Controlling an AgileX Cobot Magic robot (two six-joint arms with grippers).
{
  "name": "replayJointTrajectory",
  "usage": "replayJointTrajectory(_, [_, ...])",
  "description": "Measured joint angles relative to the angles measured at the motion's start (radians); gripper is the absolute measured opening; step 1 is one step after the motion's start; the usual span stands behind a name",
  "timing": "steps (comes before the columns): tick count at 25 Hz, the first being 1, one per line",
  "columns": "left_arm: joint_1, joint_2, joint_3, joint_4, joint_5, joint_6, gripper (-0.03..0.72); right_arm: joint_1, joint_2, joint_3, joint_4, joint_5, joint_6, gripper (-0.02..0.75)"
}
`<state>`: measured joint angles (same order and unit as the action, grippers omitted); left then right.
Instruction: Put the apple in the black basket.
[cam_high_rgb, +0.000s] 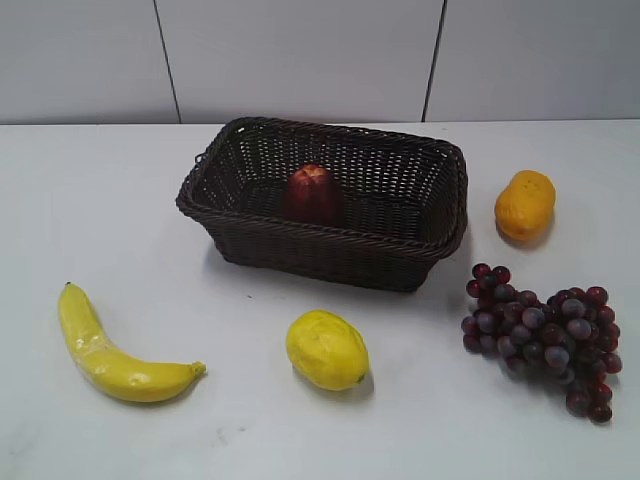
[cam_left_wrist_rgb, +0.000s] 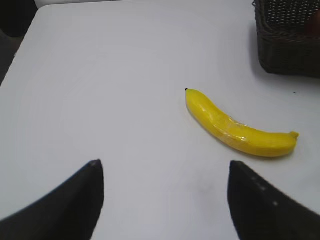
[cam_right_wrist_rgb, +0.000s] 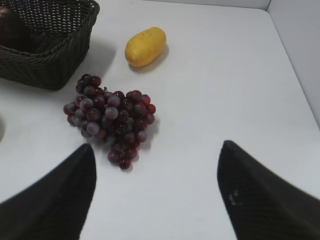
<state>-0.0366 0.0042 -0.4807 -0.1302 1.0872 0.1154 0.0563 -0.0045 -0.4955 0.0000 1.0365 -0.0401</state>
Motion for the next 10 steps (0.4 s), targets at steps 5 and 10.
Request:
replayJointTrajectory(5, [0.031,-0.008,0.001,-0.001,-0.001,0.000,0.579,0.000,0.000,0.000,0.000,0.000,0.000,0.571])
replayJointTrajectory(10, [0.043,-0.008,0.002,-0.001,-0.001,0.000,0.579,0.000,0.000,0.000,0.000,0.000,0.000,0.571])
